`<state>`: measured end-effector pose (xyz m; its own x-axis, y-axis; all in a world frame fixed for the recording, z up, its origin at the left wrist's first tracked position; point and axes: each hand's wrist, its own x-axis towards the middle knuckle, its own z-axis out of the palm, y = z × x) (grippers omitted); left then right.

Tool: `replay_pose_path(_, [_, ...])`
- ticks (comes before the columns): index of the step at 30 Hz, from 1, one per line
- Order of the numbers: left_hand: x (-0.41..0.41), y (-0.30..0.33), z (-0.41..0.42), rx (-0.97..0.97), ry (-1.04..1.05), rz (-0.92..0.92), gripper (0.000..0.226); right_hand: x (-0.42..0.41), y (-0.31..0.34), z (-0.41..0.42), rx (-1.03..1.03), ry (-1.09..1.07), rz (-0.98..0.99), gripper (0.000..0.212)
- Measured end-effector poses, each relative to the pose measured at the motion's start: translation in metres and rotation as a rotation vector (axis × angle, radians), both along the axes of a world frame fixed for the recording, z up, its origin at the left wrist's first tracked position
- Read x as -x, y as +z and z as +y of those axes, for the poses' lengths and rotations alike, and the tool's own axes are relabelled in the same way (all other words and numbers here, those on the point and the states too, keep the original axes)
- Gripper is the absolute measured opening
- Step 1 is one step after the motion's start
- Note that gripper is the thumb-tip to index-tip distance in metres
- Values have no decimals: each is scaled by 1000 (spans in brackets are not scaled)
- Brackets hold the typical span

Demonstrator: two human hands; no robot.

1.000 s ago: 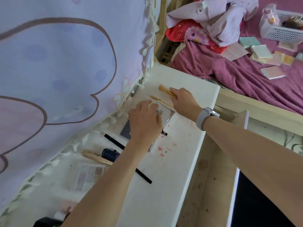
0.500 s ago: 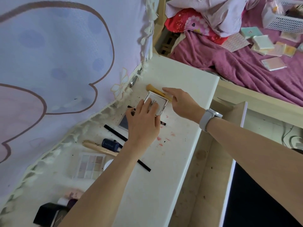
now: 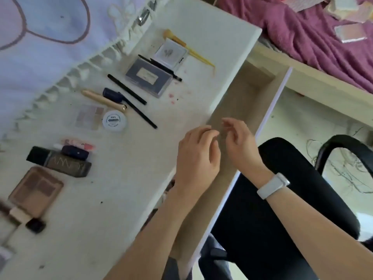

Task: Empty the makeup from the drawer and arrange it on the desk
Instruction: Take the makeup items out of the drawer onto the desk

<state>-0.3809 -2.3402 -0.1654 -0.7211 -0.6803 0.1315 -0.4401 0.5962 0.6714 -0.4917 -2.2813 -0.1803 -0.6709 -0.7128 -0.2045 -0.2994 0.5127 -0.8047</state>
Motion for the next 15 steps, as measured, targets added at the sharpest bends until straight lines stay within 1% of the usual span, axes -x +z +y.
replay_pose_path(2, [-26,-16,34,-57,46,-43,28,-13,-11,29,-50,192,-1,34])
replay_pose_path(3, [-40,-24,49,-93,90,-77,25,-20,-17,42,-51,290,33,34])
replay_pose_path(5, [-70,-42,73,-178,197,-175,20,-36,-28,61,-40,446,163,32])
replay_pose_path(7, [-100,-57,90,-197,281,-312,20,-52,-41,73,-25,541,309,30])
replay_pose_path(8, [-113,-64,95,-180,317,-379,21,-61,-46,77,-32,568,406,26])
replay_pose_path(11, [-143,-80,108,-110,405,-561,23,-85,-58,82,-140,688,645,6])
replay_pose_path(12, [-149,-83,111,-79,408,-604,21,-91,-58,82,-189,740,685,6])
replay_pose_path(13, [-154,-87,114,-40,401,-634,18,-96,-57,81,-235,792,679,4])
replay_pose_path(14, [-157,-90,116,12,390,-657,16,-99,-55,79,-272,842,628,4])
replay_pose_path(15, [-159,-93,117,71,379,-680,15,-102,-53,75,-318,896,583,12])
